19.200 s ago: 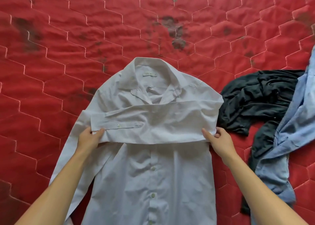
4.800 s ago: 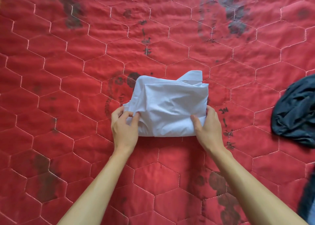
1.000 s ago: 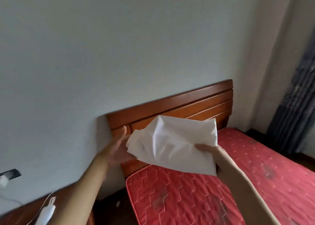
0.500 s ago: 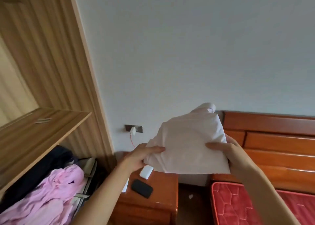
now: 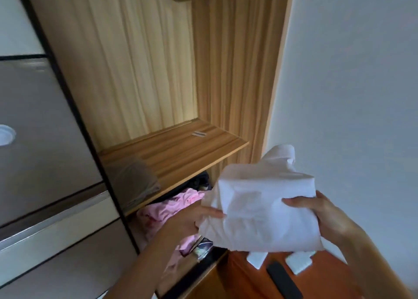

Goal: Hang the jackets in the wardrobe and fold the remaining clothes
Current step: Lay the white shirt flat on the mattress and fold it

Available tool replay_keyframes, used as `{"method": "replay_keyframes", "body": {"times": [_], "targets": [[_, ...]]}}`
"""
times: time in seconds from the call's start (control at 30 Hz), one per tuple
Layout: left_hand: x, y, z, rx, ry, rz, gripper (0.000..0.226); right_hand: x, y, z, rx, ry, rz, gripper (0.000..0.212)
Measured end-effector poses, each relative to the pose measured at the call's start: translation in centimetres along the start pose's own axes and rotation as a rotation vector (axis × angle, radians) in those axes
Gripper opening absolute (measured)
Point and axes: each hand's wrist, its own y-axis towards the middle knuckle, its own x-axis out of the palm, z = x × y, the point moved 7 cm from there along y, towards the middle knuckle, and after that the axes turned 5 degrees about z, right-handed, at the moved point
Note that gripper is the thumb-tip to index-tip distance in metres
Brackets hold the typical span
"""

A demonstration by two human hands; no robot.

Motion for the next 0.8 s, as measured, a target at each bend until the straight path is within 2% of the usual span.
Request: {"method": "replay_keyframes", "body": {"times": [0.07,0.13,0.2,0.3,0.4,0.5,0.63,0.8], "targets": [[-3.5,-0.8,1.4,0.015,-0.028,0.111,0.058,2.0,4.3,0.6,0.058,0.021,-0.007,0.068],[-7.2,-1.3,2.4,0.011,-0.056,0.285,0.053,4.5,8.4,0.5,0.04,0.057,-0.033,0.043],[-11.5,-1.3,3.6,0.078,-0.065,0.511,0.058,7.4,12.6,-0.3,0.03,0.056,-0.072,0.027],[-17.1,-1.4,6.1,0.264,-0.003,0.803,0.073,10.6,20.6,0.2,-0.005,-0.018,-0.094,0.016],[-21.4,-2.1,8.4,0.347,0.066,1.055,0.042,14.3,28.4,1.9,0.026,-0.102,-0.114,0.026],[-25.4,-2.8,10.6,0.411,0.133,1.284,0.028,19.4,34.5,3.0,0.077,-0.148,-0.205,0.014],[-29.0,-4.0,11.4,0.333,0.166,1.563,0.038,26.9,39.0,3.5,0.076,-0.199,-0.34,0.018],[-31.2,-5.6,9.7,0.211,0.143,1.729,0.046,33.1,42.5,6.0,0.119,-0.291,-0.476,0.015]]}}
